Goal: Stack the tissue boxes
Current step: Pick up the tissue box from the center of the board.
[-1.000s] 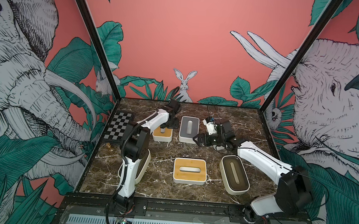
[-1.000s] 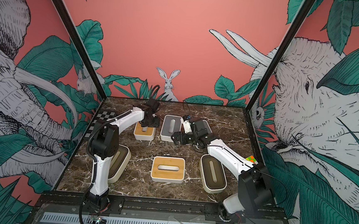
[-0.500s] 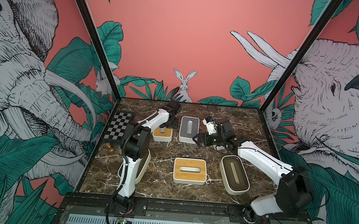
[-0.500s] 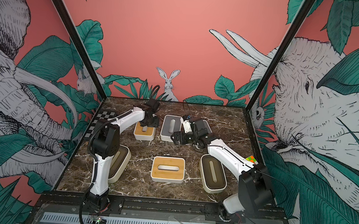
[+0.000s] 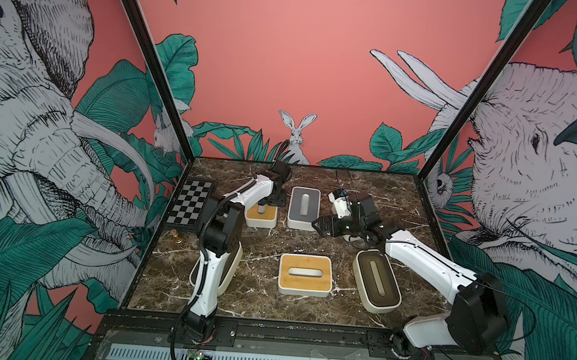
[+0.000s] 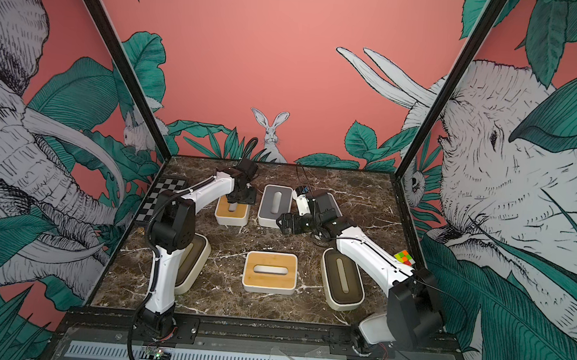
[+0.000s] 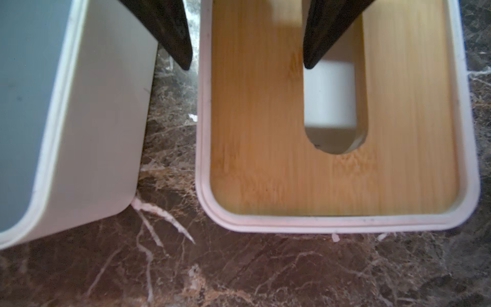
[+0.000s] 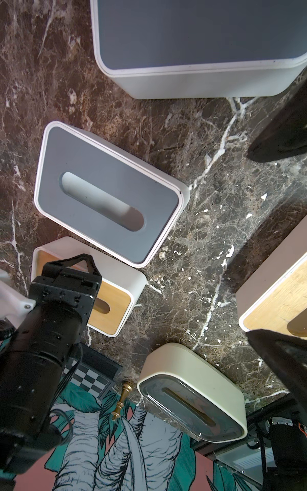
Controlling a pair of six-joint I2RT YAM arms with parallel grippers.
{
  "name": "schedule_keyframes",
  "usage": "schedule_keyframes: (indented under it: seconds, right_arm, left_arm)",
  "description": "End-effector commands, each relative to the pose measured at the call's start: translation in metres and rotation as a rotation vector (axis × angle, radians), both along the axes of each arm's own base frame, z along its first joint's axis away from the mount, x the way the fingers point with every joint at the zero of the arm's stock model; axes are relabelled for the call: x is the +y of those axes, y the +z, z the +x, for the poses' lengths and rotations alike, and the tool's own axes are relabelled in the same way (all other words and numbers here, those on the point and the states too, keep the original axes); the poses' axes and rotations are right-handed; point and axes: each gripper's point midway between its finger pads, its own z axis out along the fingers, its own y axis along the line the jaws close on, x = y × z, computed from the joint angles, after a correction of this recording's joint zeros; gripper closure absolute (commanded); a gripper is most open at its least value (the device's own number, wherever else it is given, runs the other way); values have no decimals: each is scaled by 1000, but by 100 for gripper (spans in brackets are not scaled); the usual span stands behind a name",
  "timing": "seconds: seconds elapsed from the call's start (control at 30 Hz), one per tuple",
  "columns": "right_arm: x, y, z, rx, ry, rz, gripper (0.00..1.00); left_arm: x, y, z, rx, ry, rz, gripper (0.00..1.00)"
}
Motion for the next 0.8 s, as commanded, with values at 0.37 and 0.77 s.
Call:
schedule_keyframes:
  seconds: [0.37, 0.77]
  right_arm:
    - [-5, 9, 0, -36, -11, 6, 2]
    - [-6, 10, -4, -34, -15, 15, 2]
  left_arm:
    - [8, 0, -13, 35, 2, 36, 43]
    - [11, 23, -16, 6, -63, 59, 52]
